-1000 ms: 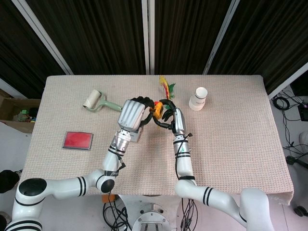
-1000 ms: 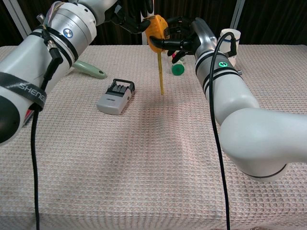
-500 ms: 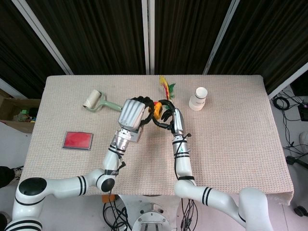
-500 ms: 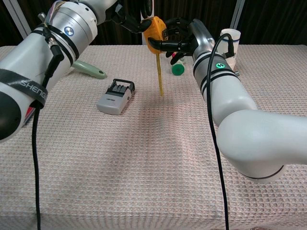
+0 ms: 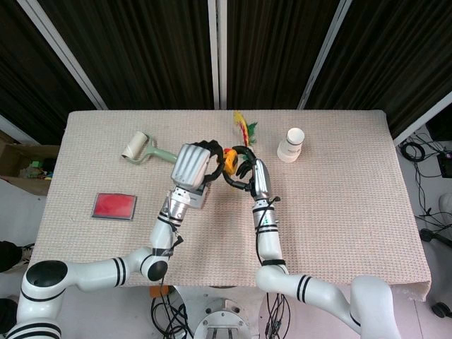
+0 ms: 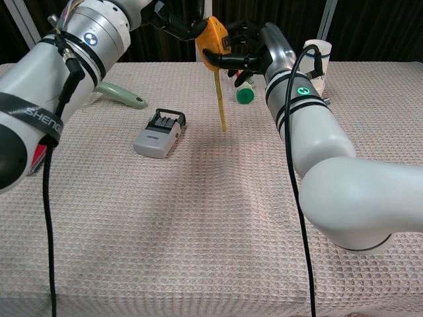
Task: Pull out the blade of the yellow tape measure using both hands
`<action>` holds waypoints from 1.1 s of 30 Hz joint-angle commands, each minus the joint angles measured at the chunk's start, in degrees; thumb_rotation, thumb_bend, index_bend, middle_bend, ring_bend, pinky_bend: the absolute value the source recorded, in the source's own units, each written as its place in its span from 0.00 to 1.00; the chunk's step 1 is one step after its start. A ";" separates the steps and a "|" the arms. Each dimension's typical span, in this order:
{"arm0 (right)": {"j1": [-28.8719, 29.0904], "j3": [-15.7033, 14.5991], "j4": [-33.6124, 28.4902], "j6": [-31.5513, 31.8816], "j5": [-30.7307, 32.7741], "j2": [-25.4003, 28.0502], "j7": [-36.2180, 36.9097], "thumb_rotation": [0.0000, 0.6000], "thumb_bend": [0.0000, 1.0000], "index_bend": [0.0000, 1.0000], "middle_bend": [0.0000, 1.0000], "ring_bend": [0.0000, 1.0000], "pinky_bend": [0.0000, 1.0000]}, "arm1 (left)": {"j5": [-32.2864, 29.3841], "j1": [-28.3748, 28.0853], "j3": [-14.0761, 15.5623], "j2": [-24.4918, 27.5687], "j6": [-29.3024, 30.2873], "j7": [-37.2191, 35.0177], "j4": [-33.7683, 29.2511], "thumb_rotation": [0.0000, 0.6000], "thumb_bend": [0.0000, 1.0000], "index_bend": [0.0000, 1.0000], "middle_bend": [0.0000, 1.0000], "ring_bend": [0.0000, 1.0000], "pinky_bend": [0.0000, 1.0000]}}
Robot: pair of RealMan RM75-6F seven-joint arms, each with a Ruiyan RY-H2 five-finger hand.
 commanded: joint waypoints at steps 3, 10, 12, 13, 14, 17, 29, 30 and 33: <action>-0.17 -0.23 -0.29 -0.01 -0.27 0.13 0.16 1.00 0.39 0.83 0.69 0.60 0.67 | 0.60 -0.02 0.34 0.14 0.13 -0.55 0.25 1.00 0.42 0.62 0.57 0.57 0.72; -0.40 -0.45 -0.67 0.15 -0.60 0.36 0.07 1.00 0.39 0.83 0.69 0.60 0.67 | 1.05 0.06 0.13 0.01 1.24 -0.89 0.39 1.00 0.42 0.62 0.58 0.57 0.73; -0.49 -0.47 -0.68 0.07 -0.50 0.38 0.05 1.00 0.39 0.83 0.69 0.60 0.67 | 1.22 0.11 0.04 -0.03 1.61 -1.14 0.55 1.00 0.42 0.62 0.58 0.58 0.73; -0.54 -0.48 -0.69 0.04 -0.45 0.40 0.05 1.00 0.39 0.83 0.69 0.60 0.67 | 1.28 0.16 -0.02 -0.01 1.82 -1.20 0.61 1.00 0.43 0.63 0.58 0.58 0.73; -0.58 -0.52 -0.67 0.04 -0.46 0.39 0.06 1.00 0.39 0.83 0.69 0.60 0.67 | 1.29 0.19 -0.07 -0.01 1.95 -1.24 0.62 1.00 0.43 0.63 0.58 0.58 0.73; -0.64 -0.64 -0.71 0.16 -0.68 0.38 0.10 1.00 0.39 0.83 0.69 0.60 0.67 | 1.42 0.27 -0.15 -0.07 2.36 -1.43 0.69 1.00 0.43 0.63 0.58 0.58 0.73; -1.00 -0.77 -1.43 0.41 -0.78 0.64 -0.36 1.00 0.39 0.83 0.69 0.60 0.67 | 2.78 0.17 -0.39 -0.64 4.23 -2.24 1.83 1.00 0.43 0.63 0.59 0.59 0.73; -1.05 -0.83 -1.43 0.32 -0.73 0.65 -0.37 1.00 0.39 0.83 0.69 0.60 0.67 | 2.82 0.20 -0.50 -0.64 4.44 -2.24 1.85 1.00 0.43 0.63 0.59 0.59 0.73; -1.09 -1.05 -1.34 0.08 -0.70 0.65 -0.52 1.00 0.39 0.83 0.69 0.60 0.67 | 2.81 0.28 -0.91 -0.80 5.14 -2.41 2.01 1.00 0.43 0.64 0.60 0.59 0.73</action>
